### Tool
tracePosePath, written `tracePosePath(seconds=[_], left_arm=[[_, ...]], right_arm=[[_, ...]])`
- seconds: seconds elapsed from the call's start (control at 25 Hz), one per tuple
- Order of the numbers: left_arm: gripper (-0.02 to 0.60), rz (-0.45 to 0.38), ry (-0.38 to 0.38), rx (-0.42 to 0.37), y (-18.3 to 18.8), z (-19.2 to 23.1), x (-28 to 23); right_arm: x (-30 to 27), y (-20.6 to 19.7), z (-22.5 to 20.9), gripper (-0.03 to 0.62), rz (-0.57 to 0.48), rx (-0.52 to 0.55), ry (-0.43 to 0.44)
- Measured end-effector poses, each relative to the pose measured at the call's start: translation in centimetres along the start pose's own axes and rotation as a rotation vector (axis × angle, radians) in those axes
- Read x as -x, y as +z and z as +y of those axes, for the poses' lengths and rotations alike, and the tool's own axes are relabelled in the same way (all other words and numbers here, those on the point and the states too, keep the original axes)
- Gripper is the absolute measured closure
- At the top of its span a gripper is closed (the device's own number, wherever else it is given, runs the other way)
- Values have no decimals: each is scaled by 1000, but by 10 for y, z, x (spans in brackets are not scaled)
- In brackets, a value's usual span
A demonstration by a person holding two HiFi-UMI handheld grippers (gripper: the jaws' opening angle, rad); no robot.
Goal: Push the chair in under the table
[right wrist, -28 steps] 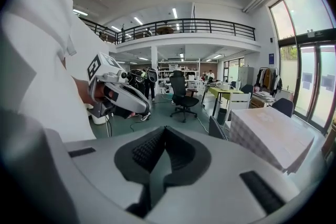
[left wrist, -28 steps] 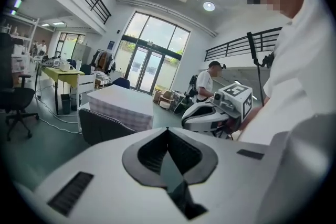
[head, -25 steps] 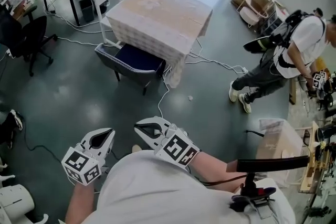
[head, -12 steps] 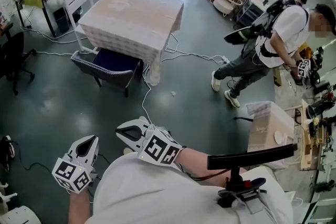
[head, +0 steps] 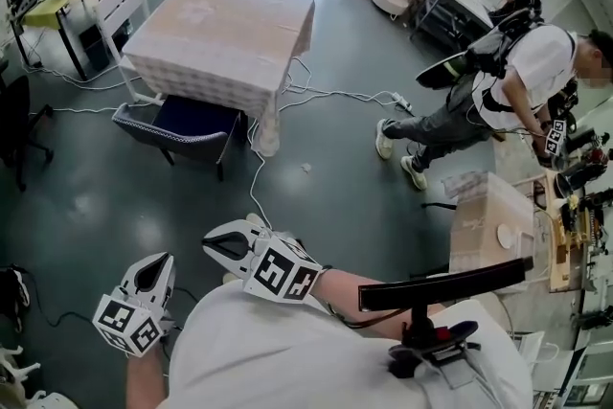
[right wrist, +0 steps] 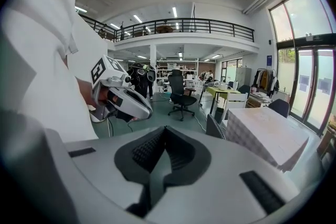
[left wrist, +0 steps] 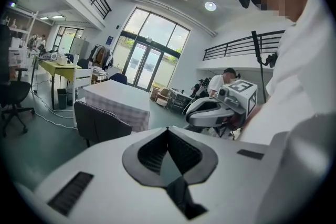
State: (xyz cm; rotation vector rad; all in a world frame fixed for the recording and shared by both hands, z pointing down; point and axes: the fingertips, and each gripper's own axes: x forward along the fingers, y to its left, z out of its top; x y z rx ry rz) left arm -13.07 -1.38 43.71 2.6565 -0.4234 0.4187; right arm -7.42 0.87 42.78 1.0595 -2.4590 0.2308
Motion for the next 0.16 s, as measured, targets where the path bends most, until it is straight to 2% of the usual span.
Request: tracePosePath(seconds=[0.16], left_arm=[[572, 6, 1, 3, 3, 7, -11]], right_arm=[[0, -3, -11, 580, 2, -8, -8]])
